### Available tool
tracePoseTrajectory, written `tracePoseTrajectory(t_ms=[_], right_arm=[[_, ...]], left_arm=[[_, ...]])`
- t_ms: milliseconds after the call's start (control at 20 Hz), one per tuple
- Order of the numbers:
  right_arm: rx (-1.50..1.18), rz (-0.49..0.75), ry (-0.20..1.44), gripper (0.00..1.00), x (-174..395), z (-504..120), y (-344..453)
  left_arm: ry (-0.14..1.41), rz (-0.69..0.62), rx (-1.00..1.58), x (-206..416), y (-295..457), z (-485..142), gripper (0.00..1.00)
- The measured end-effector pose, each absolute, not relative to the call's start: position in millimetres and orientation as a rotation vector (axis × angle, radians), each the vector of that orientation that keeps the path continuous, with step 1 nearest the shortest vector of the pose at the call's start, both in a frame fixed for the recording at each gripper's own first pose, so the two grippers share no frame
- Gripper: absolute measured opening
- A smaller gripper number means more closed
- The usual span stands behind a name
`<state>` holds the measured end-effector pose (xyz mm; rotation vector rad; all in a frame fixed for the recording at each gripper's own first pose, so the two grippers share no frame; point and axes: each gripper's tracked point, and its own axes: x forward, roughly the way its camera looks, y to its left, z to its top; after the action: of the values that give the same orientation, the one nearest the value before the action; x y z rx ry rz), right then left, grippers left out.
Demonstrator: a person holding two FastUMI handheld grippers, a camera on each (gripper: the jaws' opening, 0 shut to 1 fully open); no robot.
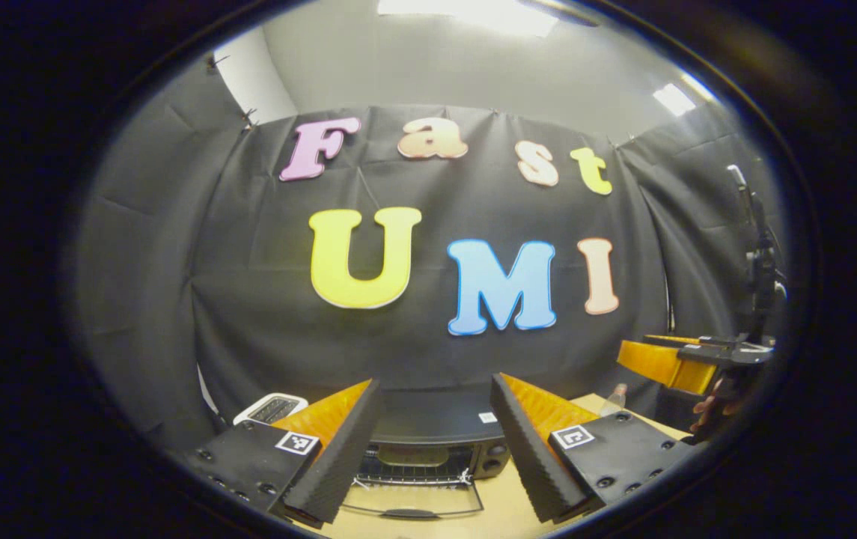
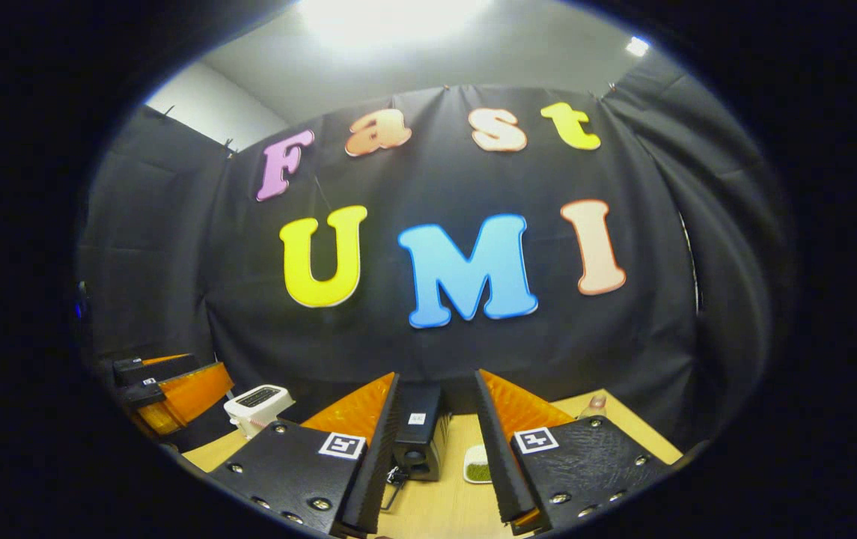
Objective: Open the electric oven with the left hand, put the food in, and close the electric oven.
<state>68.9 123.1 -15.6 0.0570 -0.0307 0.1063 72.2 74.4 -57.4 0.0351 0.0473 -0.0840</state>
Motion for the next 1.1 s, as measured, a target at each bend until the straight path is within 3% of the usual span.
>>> tracePoseTrajectory(t_ms=[100,150,200,400,550,800,1100], right_arm=[[0.047,0.087,-0.064,0.58,65.5,-9.7,120.4],[0.046,0.076,-0.060,0.48,65.0,-12.9,118.0],[0.052,0.080,-0.055,0.65,61.1,-14.8,118.6],[0.056,0.103,-0.025,0.96,65.3,-27.0,119.4],[0.082,0.087,0.024,0.98,69.2,-39.5,110.3],[0.118,0.044,0.084,0.98,76.9,-57.1,94.2],[0.125,0.004,0.142,0.98,80.3,-77.0,76.2]], left_arm=[[0.047,-0.087,0.038,74.2,70.1,-60.8,0.99],[0.082,-0.091,0.035,77.2,68.8,-72.5,0.99],[0.132,-0.098,0.023,80.2,67.4,-90.7,0.98],[0.396,-0.101,-0.006,85.2,74.4,-178.0,0.93],[0.582,-0.126,0.013,76.6,76.3,-245.1,1.00],[0.904,-0.088,0.159,50.3,108.3,-351.2,1.00],[1.153,-0.082,0.121,32.7,126.1,-431.4,0.94]])
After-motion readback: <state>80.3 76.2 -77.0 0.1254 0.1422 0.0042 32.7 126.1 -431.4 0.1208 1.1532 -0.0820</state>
